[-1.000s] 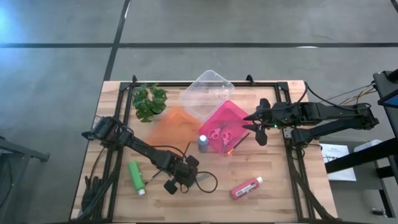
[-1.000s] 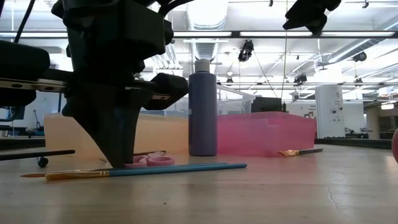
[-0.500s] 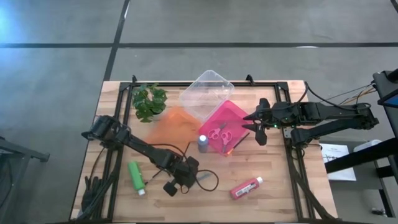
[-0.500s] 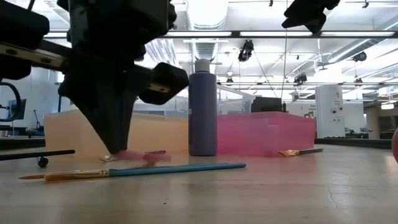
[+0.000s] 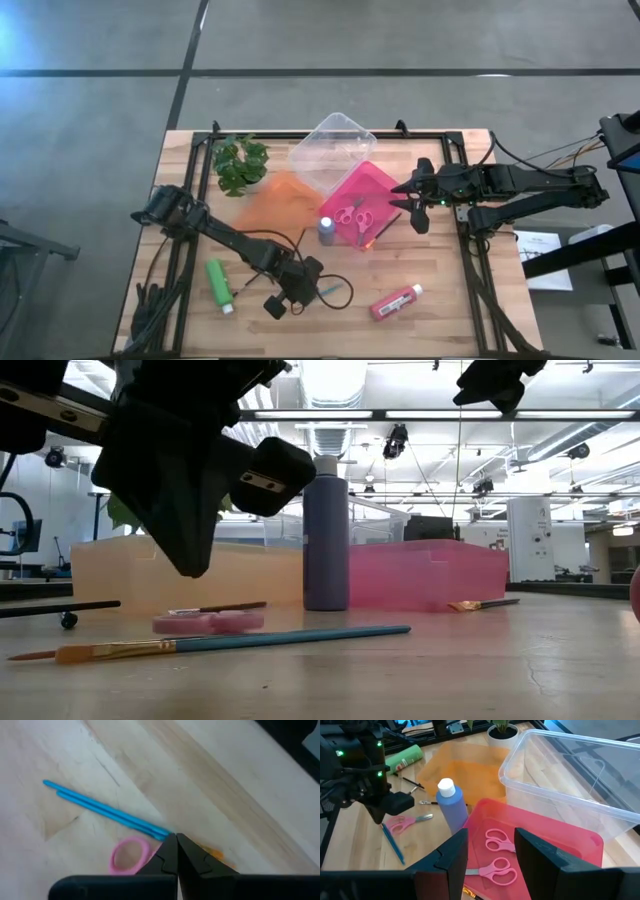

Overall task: Pick & Place Paint Supplies
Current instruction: Put the pink scissors into the pink bin

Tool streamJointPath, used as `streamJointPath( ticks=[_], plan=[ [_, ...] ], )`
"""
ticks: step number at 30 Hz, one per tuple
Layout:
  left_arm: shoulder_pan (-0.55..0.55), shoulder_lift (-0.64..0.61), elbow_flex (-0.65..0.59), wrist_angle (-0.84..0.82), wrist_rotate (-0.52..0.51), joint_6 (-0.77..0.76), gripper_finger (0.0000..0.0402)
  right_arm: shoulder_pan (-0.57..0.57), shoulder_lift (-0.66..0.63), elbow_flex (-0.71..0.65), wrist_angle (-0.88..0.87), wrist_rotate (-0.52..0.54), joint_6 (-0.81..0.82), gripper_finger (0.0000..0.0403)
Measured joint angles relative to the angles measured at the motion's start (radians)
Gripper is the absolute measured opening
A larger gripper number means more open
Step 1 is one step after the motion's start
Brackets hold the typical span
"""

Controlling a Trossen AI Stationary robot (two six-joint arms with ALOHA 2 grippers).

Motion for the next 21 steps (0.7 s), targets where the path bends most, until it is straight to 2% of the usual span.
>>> streamJointPath(
  ticks=[10,18,21],
  plan=[
    [0.0,0.0,0.0,-0.06,-0.005,0.001,0.005,0.0,0.0,0.0,-0.002,0.004,0.0,0.0157],
    [-0.01,0.0,-0.043,-0.049,-0.029,0.032,0.0056,0.0,0.0,-0.004,-0.003,0.016,0.0,0.0157],
    [-0.009,0.0,-0.06,-0.036,-0.08,0.043,0.0056,0.0,0.0,-0.004,-0.003,0.016,0.007,0.0157]
  ],
)
